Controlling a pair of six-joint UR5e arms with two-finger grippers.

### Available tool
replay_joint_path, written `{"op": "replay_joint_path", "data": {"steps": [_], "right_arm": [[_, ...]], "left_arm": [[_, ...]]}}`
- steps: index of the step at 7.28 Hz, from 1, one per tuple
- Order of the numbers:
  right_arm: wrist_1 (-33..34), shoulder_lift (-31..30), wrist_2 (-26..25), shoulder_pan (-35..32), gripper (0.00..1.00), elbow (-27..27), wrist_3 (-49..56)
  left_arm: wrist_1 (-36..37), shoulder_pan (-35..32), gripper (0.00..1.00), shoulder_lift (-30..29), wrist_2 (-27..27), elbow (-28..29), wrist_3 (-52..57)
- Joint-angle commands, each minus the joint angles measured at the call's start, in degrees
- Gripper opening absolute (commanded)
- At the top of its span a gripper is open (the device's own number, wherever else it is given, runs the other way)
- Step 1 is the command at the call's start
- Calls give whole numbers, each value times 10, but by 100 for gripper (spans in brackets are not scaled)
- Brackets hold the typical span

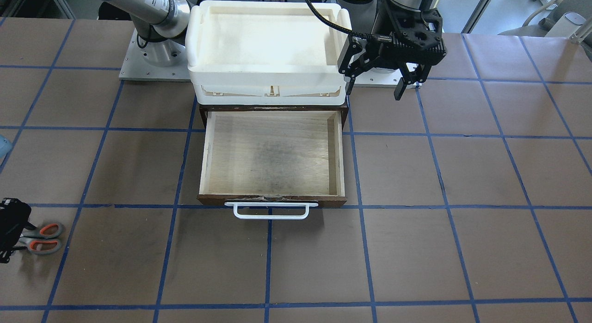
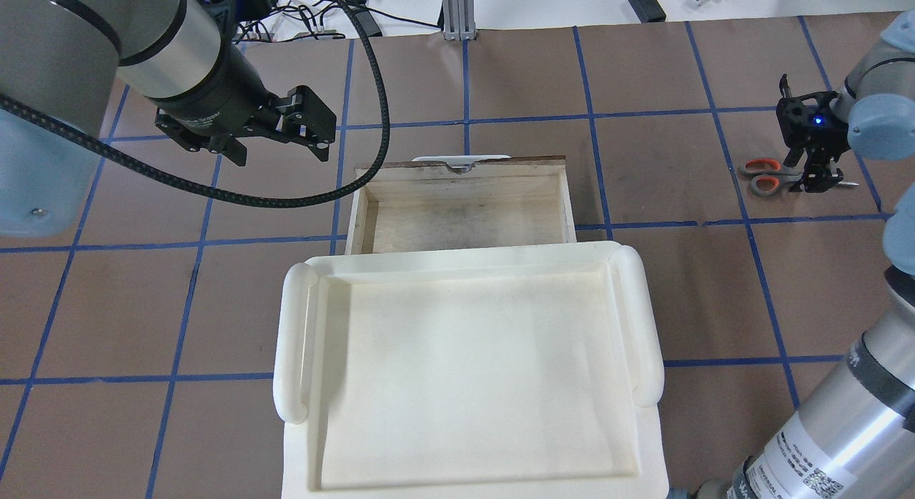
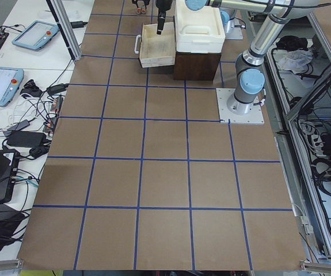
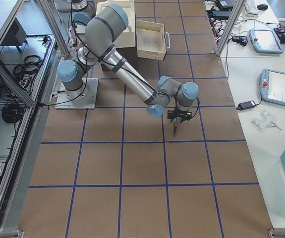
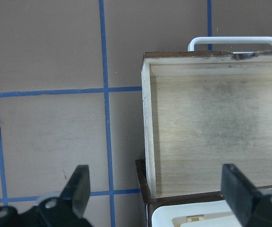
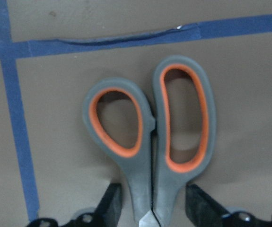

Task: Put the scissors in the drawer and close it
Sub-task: 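Lower the right gripper and close it on the scissors handles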

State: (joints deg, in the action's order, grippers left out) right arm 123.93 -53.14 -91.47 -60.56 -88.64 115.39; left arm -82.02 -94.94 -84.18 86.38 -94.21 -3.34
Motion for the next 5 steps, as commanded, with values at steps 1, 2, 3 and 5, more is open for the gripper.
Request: {"op": "replay_joint_path", "data": {"steps": [1,2,3,5], "right_arm": [[-3,-6,0,-1,0,0,9],[-6,-16,-1,-3,0,3,8],[-8,-29,-1,-6,0,3,7],[-14,-63,0,-18,0,3,4]], "left_arm": [[-1,-2,100,-1,5,-1,1],[-1,-2,100,0,6,-1,0],[-2,-2,100,5,6,-3,0],[-2,-2,100,4,6,-3,0]]}}
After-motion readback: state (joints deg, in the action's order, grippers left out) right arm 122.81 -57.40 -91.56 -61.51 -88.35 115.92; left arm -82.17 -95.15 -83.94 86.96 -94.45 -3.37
